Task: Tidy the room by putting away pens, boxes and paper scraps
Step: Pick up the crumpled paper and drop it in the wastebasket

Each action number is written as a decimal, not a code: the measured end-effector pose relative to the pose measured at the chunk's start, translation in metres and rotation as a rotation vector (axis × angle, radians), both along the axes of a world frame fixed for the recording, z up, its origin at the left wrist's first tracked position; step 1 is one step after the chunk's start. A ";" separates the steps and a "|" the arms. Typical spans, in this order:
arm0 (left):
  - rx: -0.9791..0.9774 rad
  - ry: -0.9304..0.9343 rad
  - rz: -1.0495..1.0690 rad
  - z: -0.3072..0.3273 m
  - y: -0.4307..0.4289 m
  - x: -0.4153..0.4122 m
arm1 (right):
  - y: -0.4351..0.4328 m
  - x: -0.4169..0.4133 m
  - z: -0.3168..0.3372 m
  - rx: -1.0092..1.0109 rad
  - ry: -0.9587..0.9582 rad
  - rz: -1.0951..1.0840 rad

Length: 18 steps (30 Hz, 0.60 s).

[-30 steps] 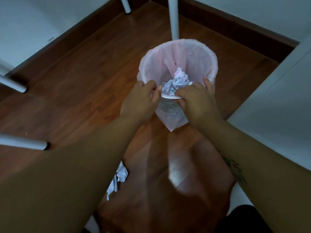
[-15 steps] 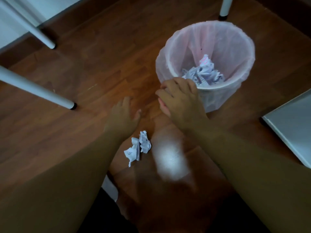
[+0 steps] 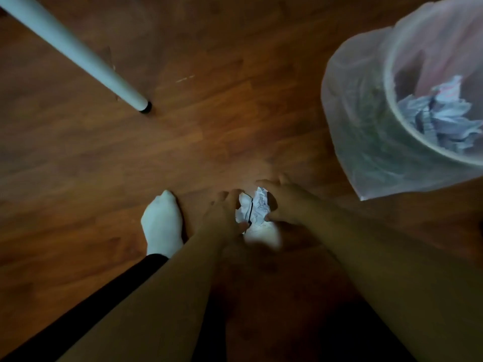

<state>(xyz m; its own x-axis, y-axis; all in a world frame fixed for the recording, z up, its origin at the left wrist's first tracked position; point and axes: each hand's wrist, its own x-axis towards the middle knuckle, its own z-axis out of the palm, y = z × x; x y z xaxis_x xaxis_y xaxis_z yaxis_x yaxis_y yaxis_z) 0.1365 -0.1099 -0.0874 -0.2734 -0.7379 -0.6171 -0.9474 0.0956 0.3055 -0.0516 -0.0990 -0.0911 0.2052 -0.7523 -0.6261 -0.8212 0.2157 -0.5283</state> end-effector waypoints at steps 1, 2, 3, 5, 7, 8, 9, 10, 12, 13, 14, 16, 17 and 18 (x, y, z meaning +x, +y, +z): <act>-0.004 0.008 0.004 -0.002 0.001 -0.002 | -0.003 0.003 -0.003 -0.005 -0.020 0.002; -0.017 0.020 0.018 -0.005 0.002 -0.002 | -0.004 0.006 -0.004 -0.006 -0.035 0.002; -0.003 0.014 0.043 -0.006 0.002 -0.002 | -0.005 0.010 -0.007 -0.009 -0.040 0.014; -0.003 0.004 0.088 -0.013 0.004 -0.001 | 0.001 0.014 -0.012 -0.008 -0.030 0.036; -0.044 0.019 0.140 -0.017 0.009 0.000 | 0.010 0.014 -0.012 -0.040 -0.006 0.032; -0.057 0.032 0.157 -0.017 0.011 0.000 | 0.014 0.013 -0.012 -0.048 0.000 0.027; -0.057 0.034 0.174 -0.016 0.013 0.000 | 0.018 0.010 -0.011 -0.052 0.003 0.027; -0.075 0.042 0.179 -0.016 0.013 0.001 | 0.020 0.009 -0.008 -0.050 -0.005 0.023; -0.118 0.054 0.154 -0.011 0.009 0.003 | 0.020 0.007 -0.002 -0.075 -0.049 -0.008; -0.154 0.064 0.118 -0.005 0.004 0.000 | 0.017 0.003 0.005 -0.116 -0.081 -0.053; -0.200 0.086 0.097 -0.004 -0.002 0.001 | 0.013 0.002 0.011 -0.152 -0.118 -0.115; -0.233 0.130 0.133 0.011 -0.017 -0.009 | -0.001 -0.010 0.031 -0.278 -0.155 -0.266; -0.221 0.143 0.164 0.020 -0.024 -0.017 | -0.008 -0.019 0.045 -0.352 -0.148 -0.338; -0.216 0.170 0.178 0.024 -0.031 -0.021 | -0.015 -0.025 0.054 -0.420 -0.143 -0.399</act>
